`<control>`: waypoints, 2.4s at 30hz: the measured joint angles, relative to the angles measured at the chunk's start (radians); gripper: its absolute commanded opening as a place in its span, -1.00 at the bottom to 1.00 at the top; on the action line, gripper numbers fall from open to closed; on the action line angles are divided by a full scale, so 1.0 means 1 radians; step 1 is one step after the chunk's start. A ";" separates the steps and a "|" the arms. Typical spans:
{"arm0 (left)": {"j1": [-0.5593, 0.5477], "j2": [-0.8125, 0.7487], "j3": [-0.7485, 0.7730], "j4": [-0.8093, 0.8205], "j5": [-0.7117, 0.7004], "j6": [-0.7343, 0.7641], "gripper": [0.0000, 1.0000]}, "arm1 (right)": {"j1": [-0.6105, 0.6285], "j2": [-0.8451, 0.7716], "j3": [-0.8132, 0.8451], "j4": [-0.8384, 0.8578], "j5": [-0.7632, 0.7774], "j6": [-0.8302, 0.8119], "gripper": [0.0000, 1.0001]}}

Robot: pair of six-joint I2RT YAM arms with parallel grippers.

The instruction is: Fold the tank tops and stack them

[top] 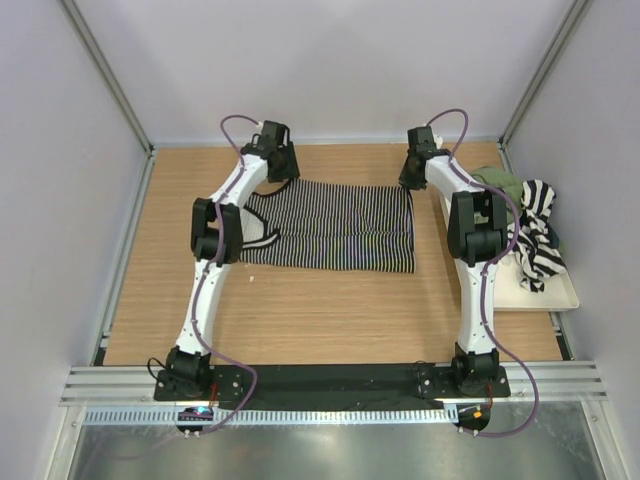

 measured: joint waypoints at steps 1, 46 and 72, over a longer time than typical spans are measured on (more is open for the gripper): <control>0.000 0.005 0.005 0.001 0.001 -0.003 -0.13 | 0.000 0.000 0.000 0.000 0.000 0.000 -0.67; -0.057 -0.600 -0.828 0.286 0.011 0.040 -1.00 | 0.018 -0.559 -0.597 0.123 -0.054 0.071 -0.98; -0.101 -0.847 -1.161 0.399 -0.062 0.045 -1.00 | 0.037 -0.788 -0.857 0.169 -0.067 0.085 -0.97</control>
